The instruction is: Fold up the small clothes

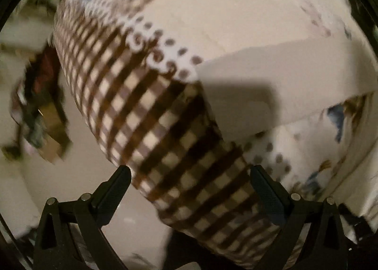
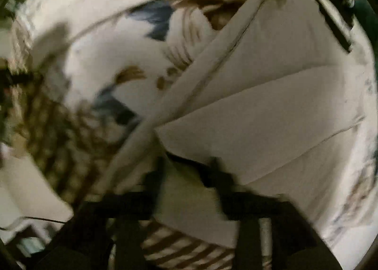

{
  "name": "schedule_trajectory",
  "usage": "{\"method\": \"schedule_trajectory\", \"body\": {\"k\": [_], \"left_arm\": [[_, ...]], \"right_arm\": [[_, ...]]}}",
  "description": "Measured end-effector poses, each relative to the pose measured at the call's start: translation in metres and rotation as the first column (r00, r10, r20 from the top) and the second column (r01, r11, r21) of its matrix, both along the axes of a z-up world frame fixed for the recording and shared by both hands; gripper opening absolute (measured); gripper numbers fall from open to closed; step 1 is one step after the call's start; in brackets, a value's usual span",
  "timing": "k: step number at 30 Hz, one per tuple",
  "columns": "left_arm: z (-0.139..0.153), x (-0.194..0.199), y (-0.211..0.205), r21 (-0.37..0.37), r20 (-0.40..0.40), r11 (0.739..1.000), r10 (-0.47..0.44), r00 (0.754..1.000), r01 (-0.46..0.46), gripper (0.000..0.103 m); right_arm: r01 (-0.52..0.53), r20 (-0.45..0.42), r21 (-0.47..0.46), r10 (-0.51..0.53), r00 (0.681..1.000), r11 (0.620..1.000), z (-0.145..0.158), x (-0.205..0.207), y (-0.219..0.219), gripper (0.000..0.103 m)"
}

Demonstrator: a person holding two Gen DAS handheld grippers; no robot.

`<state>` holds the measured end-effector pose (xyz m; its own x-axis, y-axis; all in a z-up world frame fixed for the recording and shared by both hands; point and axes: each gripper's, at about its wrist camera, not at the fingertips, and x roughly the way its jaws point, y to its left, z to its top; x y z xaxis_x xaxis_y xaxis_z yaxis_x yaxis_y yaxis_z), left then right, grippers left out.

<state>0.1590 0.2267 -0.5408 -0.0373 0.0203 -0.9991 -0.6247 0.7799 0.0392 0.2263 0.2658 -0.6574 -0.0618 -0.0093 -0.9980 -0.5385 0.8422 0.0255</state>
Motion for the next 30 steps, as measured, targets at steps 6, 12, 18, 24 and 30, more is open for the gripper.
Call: {"method": "schedule_trajectory", "body": {"k": [6,12,18,24,30], "left_arm": [[-0.024,-0.002,0.024,-0.277,0.146,0.949,0.196,0.97,-0.151,0.102],[-0.044,0.02,0.051,-0.311,0.182,0.901,0.37,0.911,-0.303,0.022],[-0.004,0.044,0.043,-0.114,0.314,0.975,0.219,0.924,-0.193,0.005],[0.088,0.073,-0.038,0.118,0.493,0.984,-0.174,0.852,0.132,0.005],[0.128,0.065,-0.215,0.181,0.514,0.837,-0.528,0.676,0.516,0.005]], "right_arm": [[0.298,0.009,-0.009,-0.298,0.954,0.954,0.01,0.039,-0.061,0.059],[0.5,0.009,-0.086,-0.501,0.865,0.862,-0.019,0.054,-0.117,0.059],[0.59,0.042,-0.089,-0.589,0.807,0.803,-0.018,0.06,-0.162,0.059],[0.676,0.027,-0.018,-0.675,0.737,0.737,-0.011,0.051,-0.247,0.059],[0.732,-0.04,0.027,-0.731,0.681,0.681,-0.008,0.032,-0.36,0.059]]}}
